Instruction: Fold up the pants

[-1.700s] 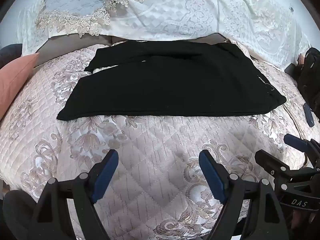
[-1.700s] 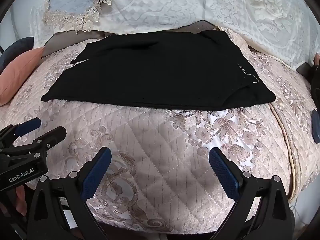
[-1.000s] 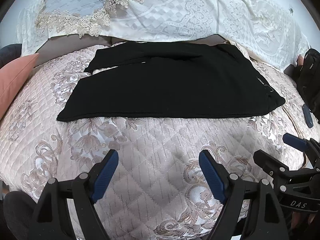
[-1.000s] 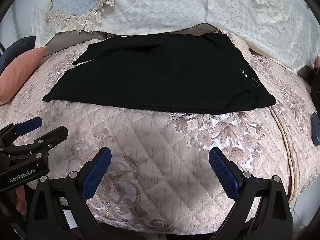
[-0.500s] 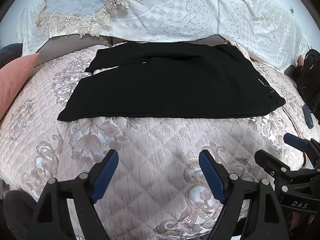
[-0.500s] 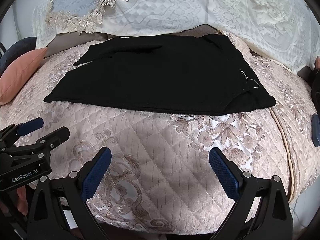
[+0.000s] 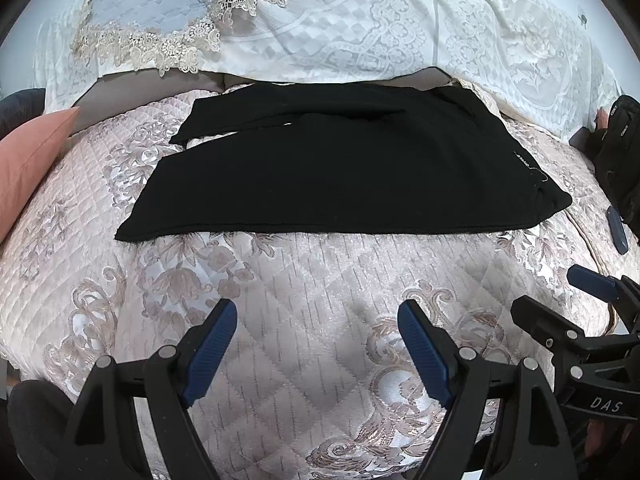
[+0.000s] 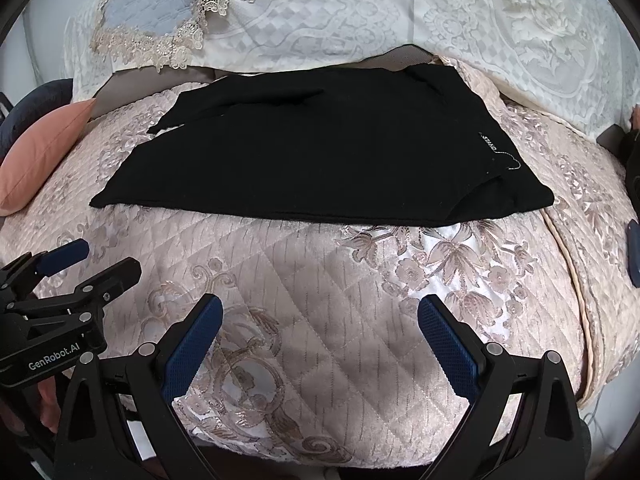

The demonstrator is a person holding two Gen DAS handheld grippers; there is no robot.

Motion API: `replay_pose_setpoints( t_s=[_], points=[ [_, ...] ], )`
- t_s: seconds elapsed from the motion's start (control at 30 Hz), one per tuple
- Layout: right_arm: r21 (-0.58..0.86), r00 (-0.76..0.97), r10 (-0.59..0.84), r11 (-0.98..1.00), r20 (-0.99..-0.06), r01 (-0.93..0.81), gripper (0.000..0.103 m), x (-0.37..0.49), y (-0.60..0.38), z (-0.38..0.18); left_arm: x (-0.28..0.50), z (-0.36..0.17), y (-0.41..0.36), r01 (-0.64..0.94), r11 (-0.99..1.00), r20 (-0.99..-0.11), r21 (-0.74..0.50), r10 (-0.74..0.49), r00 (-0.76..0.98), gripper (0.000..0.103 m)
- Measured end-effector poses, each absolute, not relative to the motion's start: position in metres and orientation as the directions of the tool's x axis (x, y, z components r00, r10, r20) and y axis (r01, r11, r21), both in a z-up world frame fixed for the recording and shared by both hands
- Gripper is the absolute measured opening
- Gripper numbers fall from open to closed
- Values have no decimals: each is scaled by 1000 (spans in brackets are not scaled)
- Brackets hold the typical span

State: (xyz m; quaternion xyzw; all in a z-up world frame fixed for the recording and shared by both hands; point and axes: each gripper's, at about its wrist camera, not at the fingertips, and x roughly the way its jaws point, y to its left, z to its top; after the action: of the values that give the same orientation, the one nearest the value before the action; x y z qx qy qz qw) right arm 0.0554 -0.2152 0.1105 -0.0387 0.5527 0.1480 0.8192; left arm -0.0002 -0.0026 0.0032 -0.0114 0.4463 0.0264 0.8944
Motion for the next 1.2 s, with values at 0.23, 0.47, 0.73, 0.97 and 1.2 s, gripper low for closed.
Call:
replay_pose_setpoints(
  t_s=[0.23, 0.47, 0.73, 0.97, 1.2],
  points=[
    [119, 334, 221, 947, -916, -300, 98, 56, -214, 110, 0, 2, 0, -61, 998, -806, -11, 27, 591, 84],
    [127, 326, 231, 942, -917, -310, 91, 55, -211, 109, 1, 2, 1, -62, 998, -805, -15, 24, 592, 84],
    [131, 328, 233, 944, -915, -304, 89, 57, -212, 111, 1, 2, 2, -62, 998, -801, -29, 14, 598, 84],
    [129, 313, 216, 952, -925, -277, 66, 59, -215, 108, 3, 3, 6, -77, 995, -805, -61, -4, 593, 84],
    [147, 306, 235, 948, -923, -282, 64, 60, -217, 106, 3, 5, 5, -67, 996, -786, -57, -3, 619, 84]
  ],
)
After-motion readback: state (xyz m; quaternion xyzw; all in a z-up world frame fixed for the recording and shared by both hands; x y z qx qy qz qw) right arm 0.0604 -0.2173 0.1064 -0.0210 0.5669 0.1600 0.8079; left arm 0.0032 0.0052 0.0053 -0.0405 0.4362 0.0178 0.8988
